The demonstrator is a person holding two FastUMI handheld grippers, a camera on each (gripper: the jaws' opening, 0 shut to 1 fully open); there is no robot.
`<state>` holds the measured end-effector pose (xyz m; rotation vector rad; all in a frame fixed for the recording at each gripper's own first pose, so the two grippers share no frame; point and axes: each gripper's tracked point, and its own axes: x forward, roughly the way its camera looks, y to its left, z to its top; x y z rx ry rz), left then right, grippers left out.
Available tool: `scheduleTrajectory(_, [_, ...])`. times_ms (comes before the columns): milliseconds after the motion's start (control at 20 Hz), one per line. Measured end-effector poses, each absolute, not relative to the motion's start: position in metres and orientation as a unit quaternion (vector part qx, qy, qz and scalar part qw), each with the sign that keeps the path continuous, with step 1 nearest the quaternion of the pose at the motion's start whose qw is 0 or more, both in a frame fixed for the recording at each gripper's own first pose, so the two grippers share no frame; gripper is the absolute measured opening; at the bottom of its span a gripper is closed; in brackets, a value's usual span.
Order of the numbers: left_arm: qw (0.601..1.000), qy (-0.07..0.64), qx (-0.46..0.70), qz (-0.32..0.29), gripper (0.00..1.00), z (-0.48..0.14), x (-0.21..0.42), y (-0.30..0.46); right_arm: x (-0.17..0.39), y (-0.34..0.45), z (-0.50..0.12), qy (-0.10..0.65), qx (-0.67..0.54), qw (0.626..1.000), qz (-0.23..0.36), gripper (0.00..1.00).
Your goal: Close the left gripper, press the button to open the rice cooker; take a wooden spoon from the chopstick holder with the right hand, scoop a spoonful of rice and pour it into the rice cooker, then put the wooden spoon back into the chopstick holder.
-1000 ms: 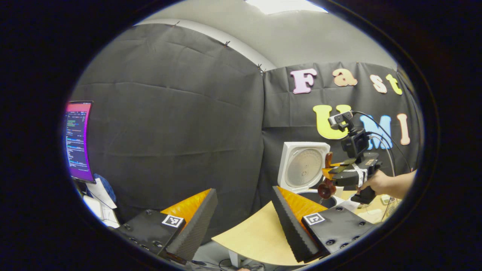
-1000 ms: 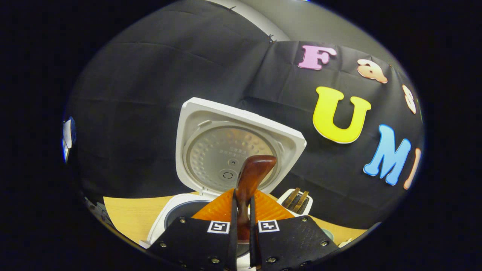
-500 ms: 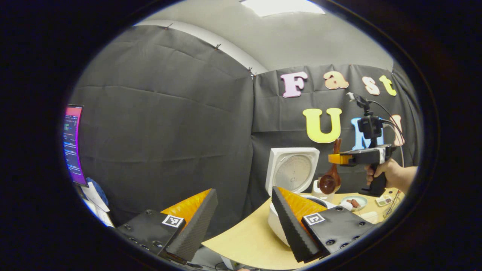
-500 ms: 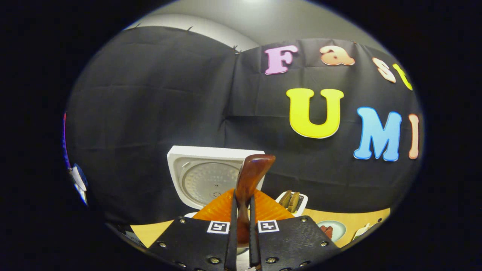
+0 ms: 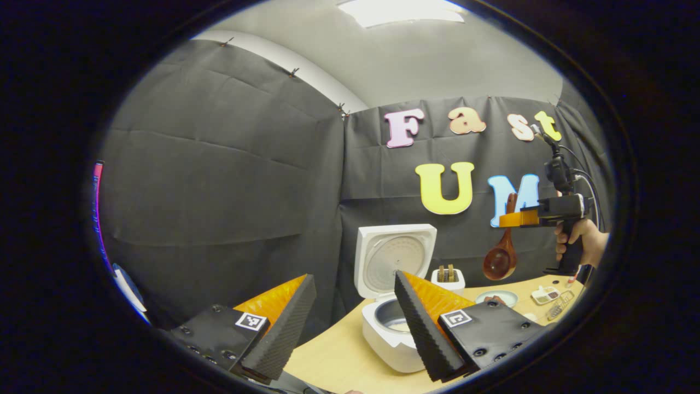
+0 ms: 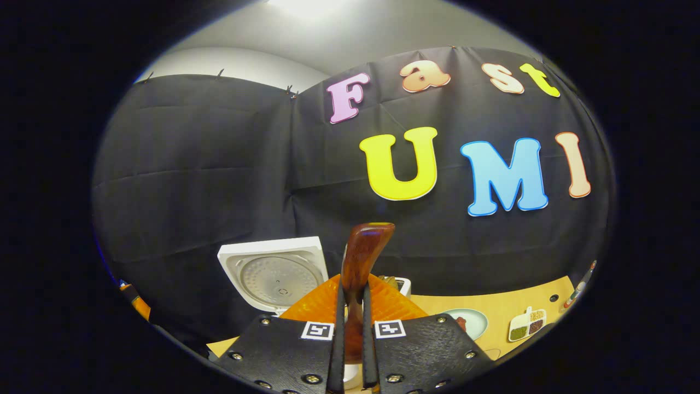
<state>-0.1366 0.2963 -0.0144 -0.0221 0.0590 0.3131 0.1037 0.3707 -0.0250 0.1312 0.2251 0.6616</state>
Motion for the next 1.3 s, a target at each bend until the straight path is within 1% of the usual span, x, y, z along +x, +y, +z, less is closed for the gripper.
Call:
scheduleTrajectory(200, [0.991, 0.026, -0.013, 0.132, 0.99, -0.010, -0.114, 0.265, 0.111, 0.331, -0.036, 0.120, 0.069, 0.945, 0.297, 0.13])
scheduleTrajectory(250, [0.992, 0.026, -0.012, 0.126, 0.95, -0.009, -0.109, 0.256, 0.113, 0.320, -0.040, 0.122, 0.068, 0.947, 0.290, 0.13])
scheduleTrajectory(350, [0.993, 0.027, -0.013, 0.116, 0.95, -0.009, -0.096, 0.238, 0.119, 0.298, -0.045, 0.128, 0.069, 0.951, 0.273, 0.13])
scheduleTrajectory(400, [0.993, 0.026, -0.013, 0.112, 0.99, -0.006, -0.089, 0.229, 0.122, 0.286, -0.046, 0.129, 0.071, 0.953, 0.265, 0.13])
scheduleTrajectory(450, [0.994, 0.026, -0.014, 0.107, 1.00, -0.005, -0.083, 0.221, 0.124, 0.275, -0.050, 0.132, 0.073, 0.955, 0.257, 0.13])
scheduleTrajectory(900, [0.997, 0.022, -0.012, 0.070, 1.00, 0.001, -0.054, 0.149, 0.141, 0.170, -0.072, 0.143, 0.082, 0.971, 0.174, 0.13])
scheduleTrajectory(1300, [0.999, 0.024, -0.006, 0.044, 1.00, 0.003, -0.041, 0.099, 0.146, 0.082, -0.114, 0.169, 0.092, 0.976, 0.105, 0.13])
